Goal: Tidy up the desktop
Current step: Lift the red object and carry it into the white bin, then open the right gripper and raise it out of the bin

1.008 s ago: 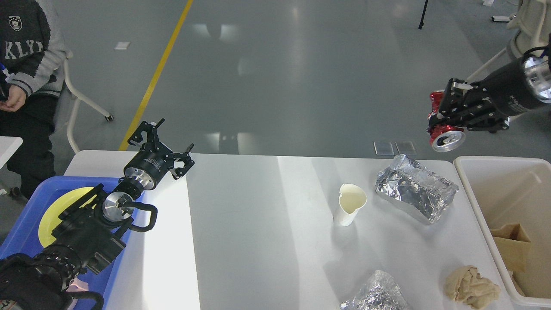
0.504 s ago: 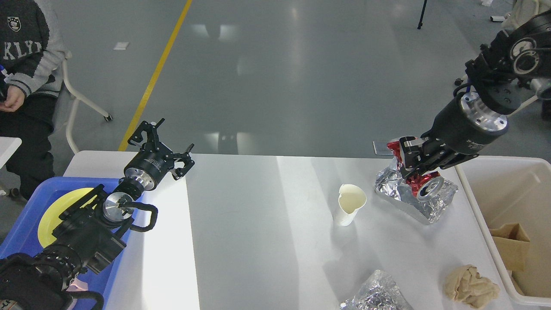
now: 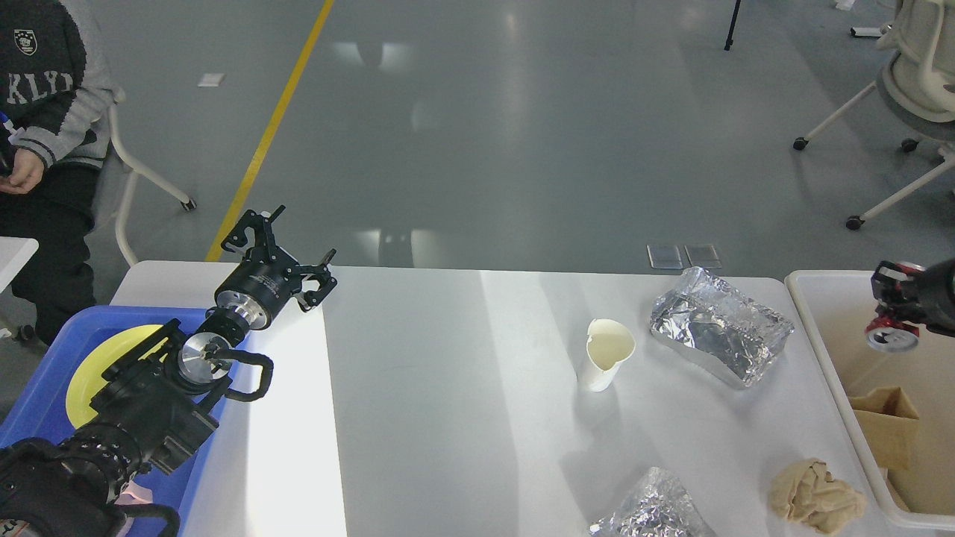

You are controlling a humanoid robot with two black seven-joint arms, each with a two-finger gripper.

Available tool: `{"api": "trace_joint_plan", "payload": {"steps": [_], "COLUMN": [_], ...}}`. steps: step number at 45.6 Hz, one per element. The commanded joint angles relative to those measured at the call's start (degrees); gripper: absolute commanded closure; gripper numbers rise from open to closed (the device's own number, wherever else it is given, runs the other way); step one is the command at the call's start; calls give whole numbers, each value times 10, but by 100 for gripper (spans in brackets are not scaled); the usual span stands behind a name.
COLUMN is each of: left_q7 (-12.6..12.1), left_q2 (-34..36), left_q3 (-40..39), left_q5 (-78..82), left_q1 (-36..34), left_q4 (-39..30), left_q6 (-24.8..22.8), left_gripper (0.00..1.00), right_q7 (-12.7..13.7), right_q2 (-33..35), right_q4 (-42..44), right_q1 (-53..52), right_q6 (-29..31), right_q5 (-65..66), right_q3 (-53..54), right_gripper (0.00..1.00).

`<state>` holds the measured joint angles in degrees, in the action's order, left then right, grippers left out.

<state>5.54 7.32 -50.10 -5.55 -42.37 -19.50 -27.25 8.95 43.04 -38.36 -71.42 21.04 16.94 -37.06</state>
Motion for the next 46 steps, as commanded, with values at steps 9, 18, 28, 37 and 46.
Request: {"api": "trace_joint_plan", "payload": {"steps": [9,18,28,37,46], "left_q7": [0,0,0,0,0], "left_q2": [0,0,0,0,0], "left_q3": [0,0,0,0,0], "left_q5": [0,-1,0,-1,-1], "left_q1": [0,0,0,0,0], "left_q4": [0,0,0,1,0], "left_q6": [0,0,0,0,0], "left_gripper": [1,1,1,1,1], "right_q7": [5,4,3,4,5], "right_q2": [-100,-153,-161,-161,-161], "right_q4": [162,248,261,261,261], "right_q1": [224,297,305,308,299], "right_q6": [-227,-292,-295,-296,-296], "right_q5": [-30,-104,-107,-108,-109], "right_q3": [49,38,36,37,38], "right_gripper": [100,100,0,0,0]}}
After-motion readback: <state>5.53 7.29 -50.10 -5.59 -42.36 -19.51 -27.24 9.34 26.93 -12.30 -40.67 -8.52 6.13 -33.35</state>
